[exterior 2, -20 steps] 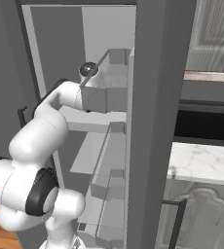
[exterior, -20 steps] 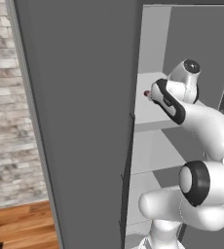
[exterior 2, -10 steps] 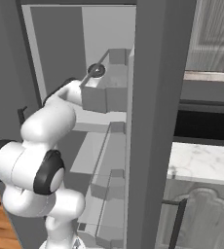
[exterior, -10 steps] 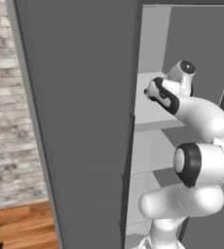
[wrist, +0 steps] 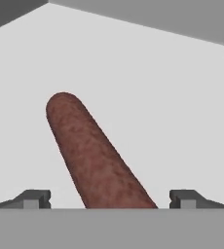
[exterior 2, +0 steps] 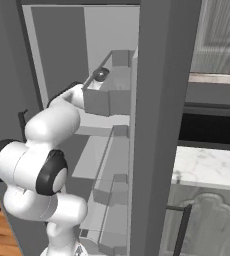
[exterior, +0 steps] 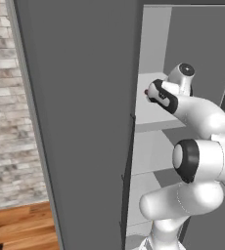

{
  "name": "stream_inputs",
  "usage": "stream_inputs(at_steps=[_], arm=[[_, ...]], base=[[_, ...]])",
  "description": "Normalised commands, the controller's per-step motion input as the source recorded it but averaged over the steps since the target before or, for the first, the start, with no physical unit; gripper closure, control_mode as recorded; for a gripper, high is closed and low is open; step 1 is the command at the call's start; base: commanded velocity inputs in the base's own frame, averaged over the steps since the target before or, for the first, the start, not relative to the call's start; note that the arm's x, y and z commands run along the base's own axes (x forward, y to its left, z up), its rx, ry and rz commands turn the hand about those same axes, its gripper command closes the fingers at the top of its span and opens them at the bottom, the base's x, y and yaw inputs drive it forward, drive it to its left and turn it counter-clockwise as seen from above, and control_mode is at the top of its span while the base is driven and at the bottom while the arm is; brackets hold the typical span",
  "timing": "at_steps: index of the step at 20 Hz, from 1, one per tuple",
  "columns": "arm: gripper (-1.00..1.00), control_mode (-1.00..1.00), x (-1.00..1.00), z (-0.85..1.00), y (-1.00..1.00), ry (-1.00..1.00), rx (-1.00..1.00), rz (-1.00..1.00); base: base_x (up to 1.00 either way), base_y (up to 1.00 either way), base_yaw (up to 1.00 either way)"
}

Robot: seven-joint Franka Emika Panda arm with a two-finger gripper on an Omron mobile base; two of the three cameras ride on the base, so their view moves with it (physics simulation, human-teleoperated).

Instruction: Move the hot dog bun to the plate on the dining table and place the condiment next to that plate. Then navigate to the fridge and take the sausage and place it on the plate as well.

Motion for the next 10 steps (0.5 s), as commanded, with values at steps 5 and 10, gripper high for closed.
stream_inputs(at_steps=[5, 10], arm=[[1.0, -1.0, -0.03, -0.31, 0.13, 0.01, -0.03, 0.0], [1.0, -1.0, -0.52, -0.27, 0.67, 0.0, -0.03, -0.06]], base=[[0.0, 0.0, 0.0], [0.0, 0.0, 0.0]])
